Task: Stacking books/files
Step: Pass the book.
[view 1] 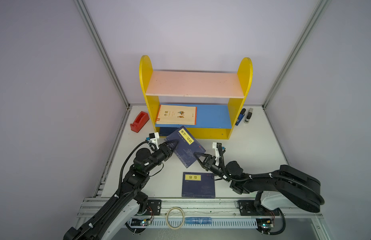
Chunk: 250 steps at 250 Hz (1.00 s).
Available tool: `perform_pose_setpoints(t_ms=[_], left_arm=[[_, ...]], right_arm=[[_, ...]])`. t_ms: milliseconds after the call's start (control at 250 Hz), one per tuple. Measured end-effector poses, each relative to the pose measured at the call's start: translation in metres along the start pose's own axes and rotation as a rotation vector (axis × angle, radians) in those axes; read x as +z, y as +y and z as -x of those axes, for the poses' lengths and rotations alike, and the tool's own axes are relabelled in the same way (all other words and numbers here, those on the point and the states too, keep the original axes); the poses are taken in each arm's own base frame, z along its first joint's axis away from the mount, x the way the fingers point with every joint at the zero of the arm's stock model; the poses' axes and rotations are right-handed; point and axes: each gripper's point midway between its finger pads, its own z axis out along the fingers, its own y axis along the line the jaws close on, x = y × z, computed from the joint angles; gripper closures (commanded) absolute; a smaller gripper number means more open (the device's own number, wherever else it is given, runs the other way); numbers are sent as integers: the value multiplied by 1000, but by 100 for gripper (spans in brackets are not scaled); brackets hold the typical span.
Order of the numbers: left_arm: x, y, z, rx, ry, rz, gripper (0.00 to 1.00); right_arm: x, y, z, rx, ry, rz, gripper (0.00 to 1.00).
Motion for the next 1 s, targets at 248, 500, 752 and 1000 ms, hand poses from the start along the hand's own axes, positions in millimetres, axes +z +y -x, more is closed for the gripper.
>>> perform_pose_setpoints(t_ms=[248,500,752,1000], left_arm=[[-6,-5,2,4,-17,-19,100],[-19,-15,11,-35,-97,-51,100],[-32,-13,21,-94,-218,-37,100],[-39,-13,21,-126,-268,-29,100]], right_arm=[[1,5,-1,-1,2,24,93],[1,30,6,-2,-35,55,71],[-5,66,-16,-12,-75,56,64],[12,52,-38,10,-123,-26,61]])
